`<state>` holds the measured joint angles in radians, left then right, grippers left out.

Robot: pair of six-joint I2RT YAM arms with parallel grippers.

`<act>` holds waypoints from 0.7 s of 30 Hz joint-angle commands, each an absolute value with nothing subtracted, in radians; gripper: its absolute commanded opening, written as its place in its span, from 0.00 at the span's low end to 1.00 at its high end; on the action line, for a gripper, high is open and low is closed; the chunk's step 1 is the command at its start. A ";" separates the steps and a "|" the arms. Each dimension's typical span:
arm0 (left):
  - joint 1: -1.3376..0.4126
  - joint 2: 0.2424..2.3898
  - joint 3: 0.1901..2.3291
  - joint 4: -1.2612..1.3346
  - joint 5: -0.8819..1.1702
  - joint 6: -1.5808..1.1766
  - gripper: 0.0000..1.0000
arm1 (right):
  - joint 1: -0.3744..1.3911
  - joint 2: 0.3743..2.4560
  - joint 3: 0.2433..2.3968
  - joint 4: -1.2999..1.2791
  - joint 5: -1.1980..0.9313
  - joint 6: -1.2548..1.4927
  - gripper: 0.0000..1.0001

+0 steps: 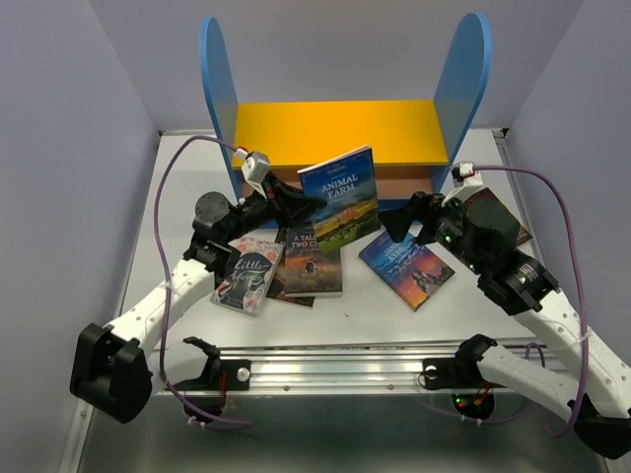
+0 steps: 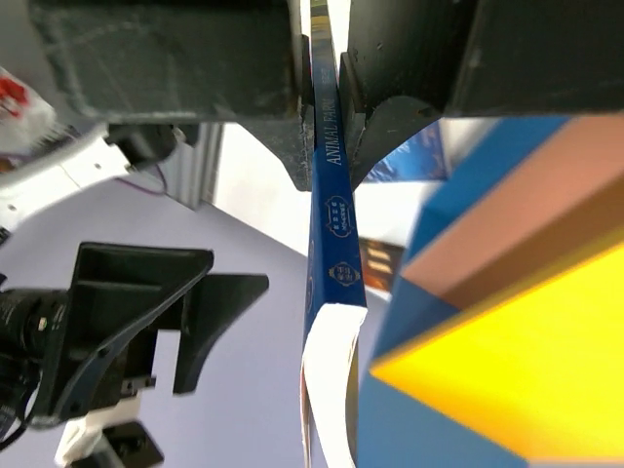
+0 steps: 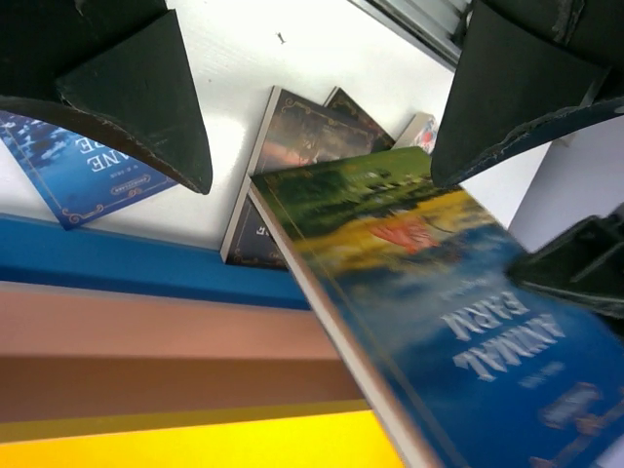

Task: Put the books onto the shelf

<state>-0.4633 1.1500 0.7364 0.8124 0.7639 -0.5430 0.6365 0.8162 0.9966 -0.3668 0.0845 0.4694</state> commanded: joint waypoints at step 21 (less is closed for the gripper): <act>-0.469 1.034 1.143 0.534 0.301 -0.177 0.00 | 0.641 0.793 1.008 -0.439 0.578 0.520 1.00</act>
